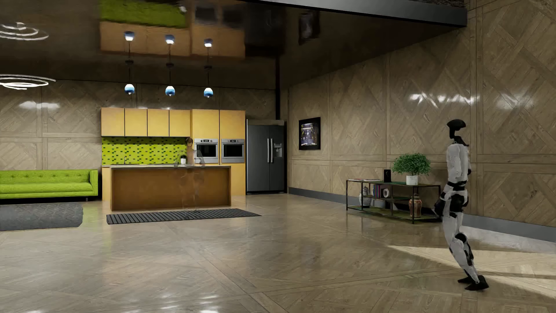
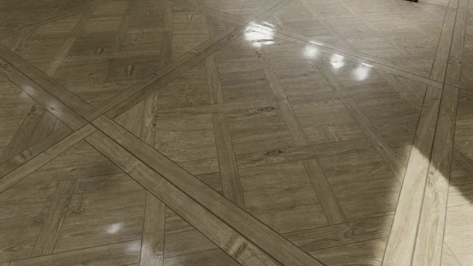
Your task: Move towards counter
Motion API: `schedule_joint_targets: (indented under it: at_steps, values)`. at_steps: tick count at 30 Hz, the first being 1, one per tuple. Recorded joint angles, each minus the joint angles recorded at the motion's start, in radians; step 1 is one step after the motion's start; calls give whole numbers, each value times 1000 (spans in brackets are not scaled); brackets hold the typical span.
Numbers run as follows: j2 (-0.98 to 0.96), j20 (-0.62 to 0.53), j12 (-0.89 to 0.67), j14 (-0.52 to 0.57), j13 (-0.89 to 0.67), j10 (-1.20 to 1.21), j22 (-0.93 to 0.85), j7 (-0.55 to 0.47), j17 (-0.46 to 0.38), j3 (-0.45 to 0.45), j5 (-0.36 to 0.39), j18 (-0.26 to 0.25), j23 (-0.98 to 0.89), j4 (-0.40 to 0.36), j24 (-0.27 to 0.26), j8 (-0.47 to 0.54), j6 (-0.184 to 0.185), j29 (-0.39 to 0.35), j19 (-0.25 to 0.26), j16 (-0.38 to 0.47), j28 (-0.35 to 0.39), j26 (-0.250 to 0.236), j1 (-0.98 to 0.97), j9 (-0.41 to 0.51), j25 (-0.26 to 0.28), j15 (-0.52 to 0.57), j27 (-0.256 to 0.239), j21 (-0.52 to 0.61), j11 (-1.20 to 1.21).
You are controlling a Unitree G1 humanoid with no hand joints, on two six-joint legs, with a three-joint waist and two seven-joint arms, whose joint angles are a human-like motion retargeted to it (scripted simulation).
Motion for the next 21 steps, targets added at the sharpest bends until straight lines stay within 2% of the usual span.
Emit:
schedule_joint_targets:
  at_steps: [4,7,9,11,14,16,19,20,21]
  values:
    - [-5,2,30,-75,1,63,2,0,7,11,14,0,-16,-14,0,0,-6,0,0,11,0,0,-64,20,0,41,0,32,12]
    - [74,-13,60,-92,-4,334,21,0,-32,44,26,0,-56,2,0,0,6,0,0,16,0,0,-214,76,0,-10,0,70,9]
    - [119,-20,88,-89,-21,419,29,0,-49,108,-1,0,-78,-4,0,0,-13,0,0,19,0,0,-313,87,0,-51,0,77,-2]
    - [165,-27,110,-44,-55,352,48,0,-40,156,-20,0,-66,-4,0,0,-36,0,0,34,0,0,-406,95,0,-99,0,59,-19]
    - [281,-27,128,49,-101,229,116,0,-36,188,-30,0,-59,10,0,0,-40,0,0,38,0,0,-511,118,0,-207,0,41,-32]
    - [354,-24,133,64,-123,175,156,0,-35,216,-34,0,-37,15,0,0,-42,0,0,38,0,0,-548,126,0,-239,0,39,-38]
    - [406,-28,135,26,-104,278,179,0,-36,285,-76,0,-12,6,0,0,-62,0,0,41,0,0,-591,106,0,-152,0,78,-13]
    - [401,-31,140,-7,-87,336,177,0,-26,299,-98,0,14,-5,0,0,-76,0,0,46,0,0,-586,99,0,-67,0,87,38]
    - [382,-44,135,-44,-63,372,184,0,-27,297,-113,0,19,-18,0,0,-82,0,0,47,0,0,-554,95,0,68,0,114,126]
